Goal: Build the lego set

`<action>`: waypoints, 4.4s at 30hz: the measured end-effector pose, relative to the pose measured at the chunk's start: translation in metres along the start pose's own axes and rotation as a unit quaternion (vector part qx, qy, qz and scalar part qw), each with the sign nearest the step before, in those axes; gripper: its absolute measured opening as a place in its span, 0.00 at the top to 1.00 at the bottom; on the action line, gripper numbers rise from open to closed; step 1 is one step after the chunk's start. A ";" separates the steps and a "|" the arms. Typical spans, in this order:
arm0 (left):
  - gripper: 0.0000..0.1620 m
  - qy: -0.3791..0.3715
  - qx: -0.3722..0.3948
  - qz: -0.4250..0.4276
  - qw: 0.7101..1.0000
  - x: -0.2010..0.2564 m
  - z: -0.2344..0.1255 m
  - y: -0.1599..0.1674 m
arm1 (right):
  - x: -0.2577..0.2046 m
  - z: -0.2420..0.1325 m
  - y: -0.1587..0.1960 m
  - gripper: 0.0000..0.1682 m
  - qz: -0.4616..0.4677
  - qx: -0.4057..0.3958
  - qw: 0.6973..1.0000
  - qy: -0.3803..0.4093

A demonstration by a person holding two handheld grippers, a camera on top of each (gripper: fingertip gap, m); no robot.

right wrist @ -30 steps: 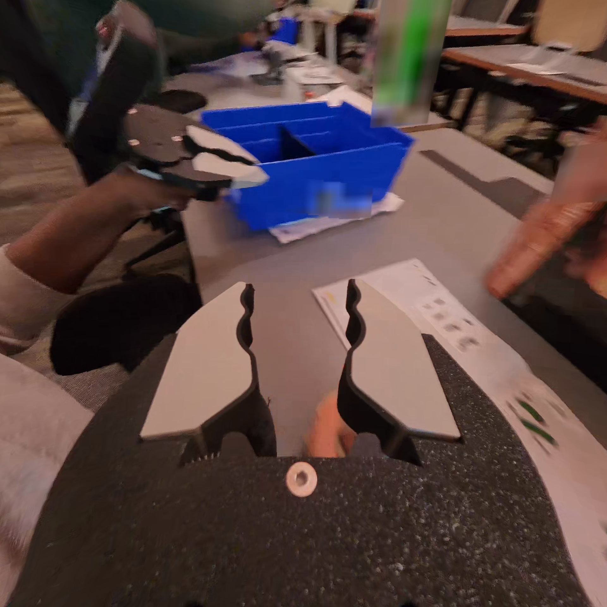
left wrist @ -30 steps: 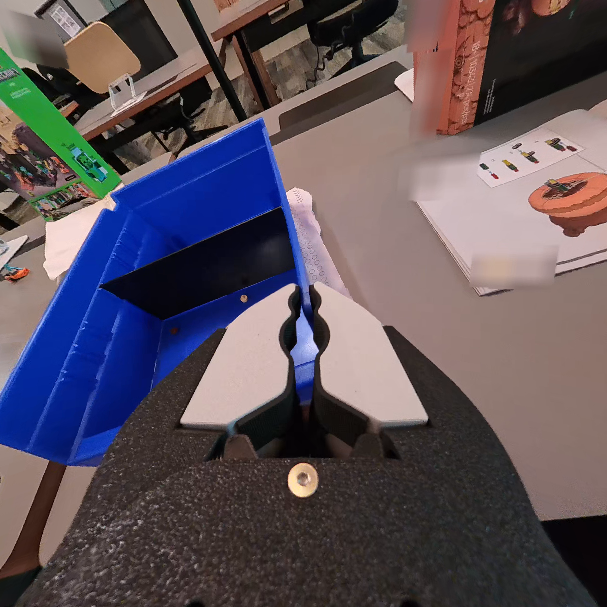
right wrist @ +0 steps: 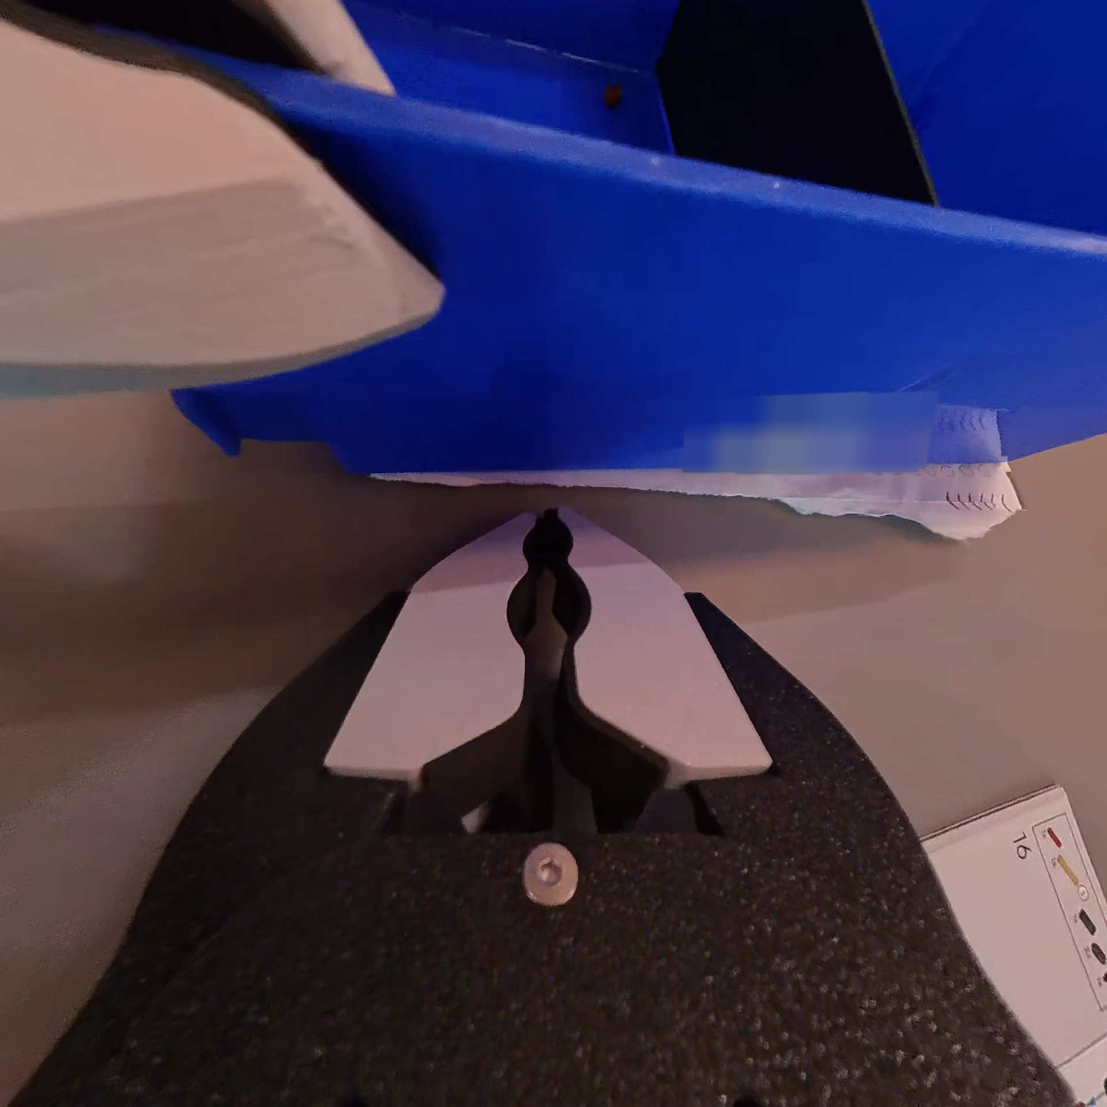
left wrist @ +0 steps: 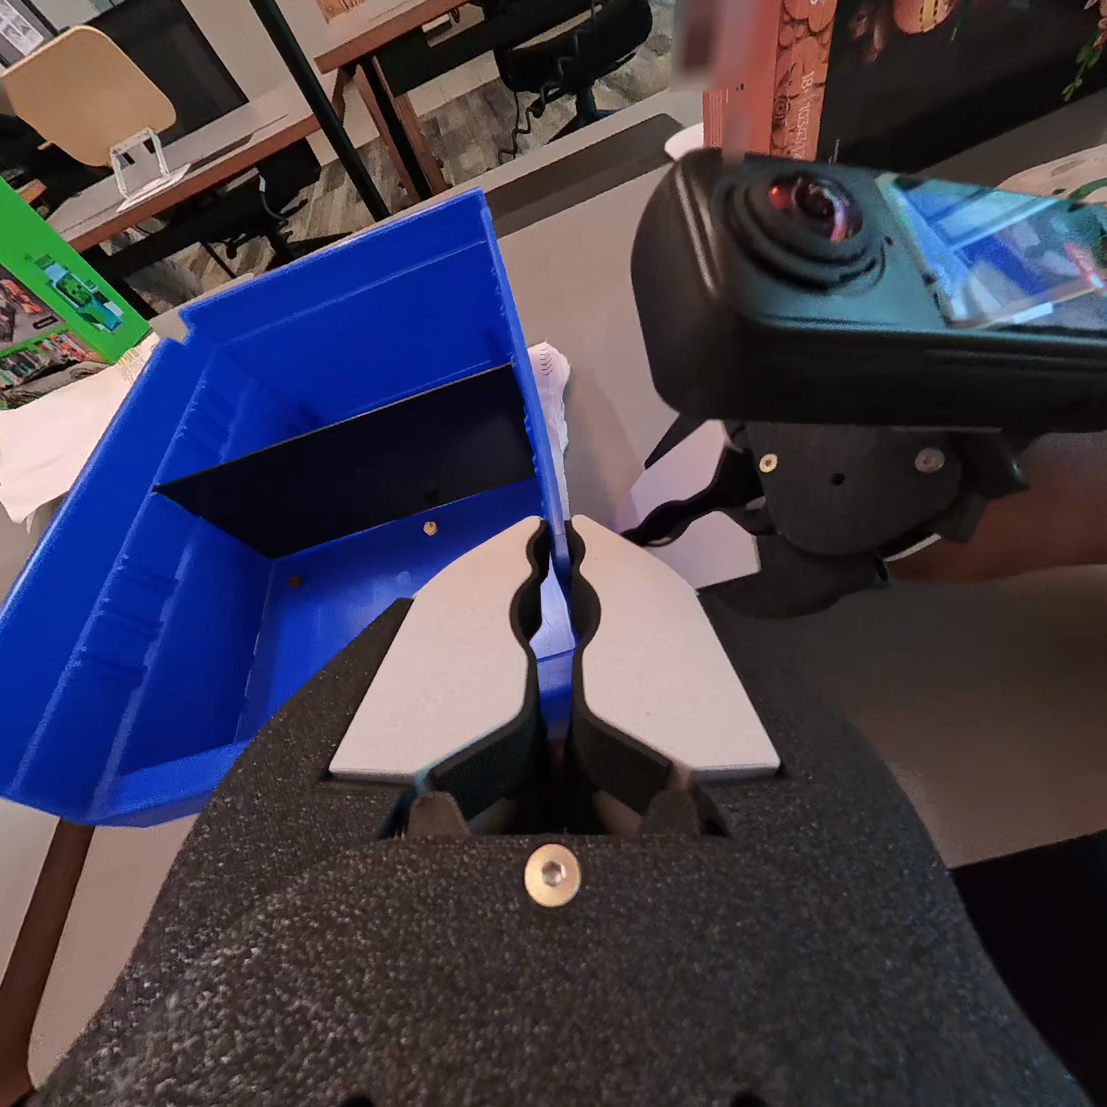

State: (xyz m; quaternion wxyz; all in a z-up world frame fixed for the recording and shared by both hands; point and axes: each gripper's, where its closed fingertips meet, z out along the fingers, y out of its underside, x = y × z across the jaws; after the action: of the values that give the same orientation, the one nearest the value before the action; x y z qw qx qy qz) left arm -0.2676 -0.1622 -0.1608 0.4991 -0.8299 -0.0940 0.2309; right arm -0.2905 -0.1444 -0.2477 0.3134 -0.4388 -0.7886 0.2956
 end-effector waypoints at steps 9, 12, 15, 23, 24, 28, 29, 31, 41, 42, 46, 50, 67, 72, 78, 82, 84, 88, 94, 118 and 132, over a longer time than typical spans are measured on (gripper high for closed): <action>0.98 -0.007 0.015 -0.005 1.000 0.001 -0.008 0.000 | 0.050 -0.008 0.011 0.95 0.092 -0.021 0.993 0.074; 0.98 -0.008 0.020 -0.001 1.000 0.001 -0.007 -0.001 | 0.075 0.000 0.015 0.85 0.145 -0.042 0.986 0.065; 0.98 -0.002 0.031 0.002 1.000 0.000 -0.008 -0.004 | 0.088 0.012 0.016 0.89 0.153 -0.054 0.984 0.072; 0.98 0.025 0.062 0.005 0.998 0.002 -0.019 -0.003 | 0.104 0.023 0.015 0.96 0.155 -0.045 0.983 0.088; 0.98 0.026 0.058 0.000 0.998 0.003 -0.017 -0.001 | 0.105 0.023 0.015 0.95 0.150 -0.044 0.983 0.091; 0.98 0.003 0.038 0.012 0.999 0.013 -0.009 0.001 | 0.106 0.008 0.013 0.86 0.158 -0.045 0.981 0.099; 0.98 -0.004 0.038 0.012 0.999 0.017 -0.007 0.000 | 0.105 -0.005 0.007 0.82 0.161 -0.029 0.981 0.102; 0.97 -0.011 0.043 0.004 0.999 0.024 -0.003 -0.001 | 0.092 -0.036 -0.008 0.79 0.149 0.017 0.982 0.113; 0.52 -0.006 0.114 0.000 0.993 0.050 -0.040 -0.065 | -0.022 -0.292 -0.004 0.69 0.139 0.266 0.954 0.000; 0.49 0.029 0.130 -0.004 0.991 0.066 -0.043 -0.076 | -0.011 -0.310 0.014 0.65 0.140 0.260 0.955 0.033; 0.38 0.191 0.132 0.005 0.973 0.148 -0.035 -0.094 | 0.029 -0.340 0.109 0.43 0.160 0.159 0.965 0.136; 0.37 0.350 0.108 0.013 0.930 0.228 -0.020 -0.083 | 0.009 -0.318 0.174 0.34 0.172 0.113 0.976 0.065; 0.56 0.509 0.073 0.180 0.839 0.297 0.019 -0.047 | 0.018 -0.270 0.184 0.53 0.055 0.133 0.988 -0.051; 0.56 0.505 0.081 0.172 0.842 0.301 0.023 -0.050 | 0.022 -0.273 0.189 0.53 0.047 0.126 0.989 -0.063; 0.59 0.496 0.054 0.180 0.848 0.292 0.025 -0.049 | 0.026 -0.281 0.187 0.44 0.074 0.133 0.987 -0.054; 0.58 0.458 0.060 0.124 0.878 0.254 0.032 -0.064 | 0.050 -0.312 0.183 0.46 0.120 0.172 0.978 0.011; 0.61 0.443 0.066 0.094 0.889 0.236 0.036 -0.069 | 0.066 -0.327 0.184 0.59 0.140 0.184 0.971 0.063; 0.99 0.362 0.093 0.007 0.928 0.200 0.057 -0.084 | 0.102 -0.343 0.191 0.97 0.186 0.209 0.941 0.188; 1.00 0.267 -0.009 0.050 0.962 0.208 0.099 -0.056 | 0.104 -0.302 0.216 0.99 0.223 0.105 0.953 0.177; 0.77 0.257 0.014 0.062 0.964 0.191 0.118 -0.112 | 0.117 -0.521 0.370 0.89 0.140 -0.216 0.964 0.070; 0.83 0.195 0.060 0.099 0.974 0.180 0.121 -0.129 | 0.100 -0.474 0.416 0.92 0.229 -0.308 0.920 0.074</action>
State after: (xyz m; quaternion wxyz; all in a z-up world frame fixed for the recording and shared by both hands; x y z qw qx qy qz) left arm -0.1581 0.0646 -0.1480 0.5310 -0.8329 0.1022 0.1178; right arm 0.2360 0.2174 -0.2345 0.1443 -0.7028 -0.6933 0.0680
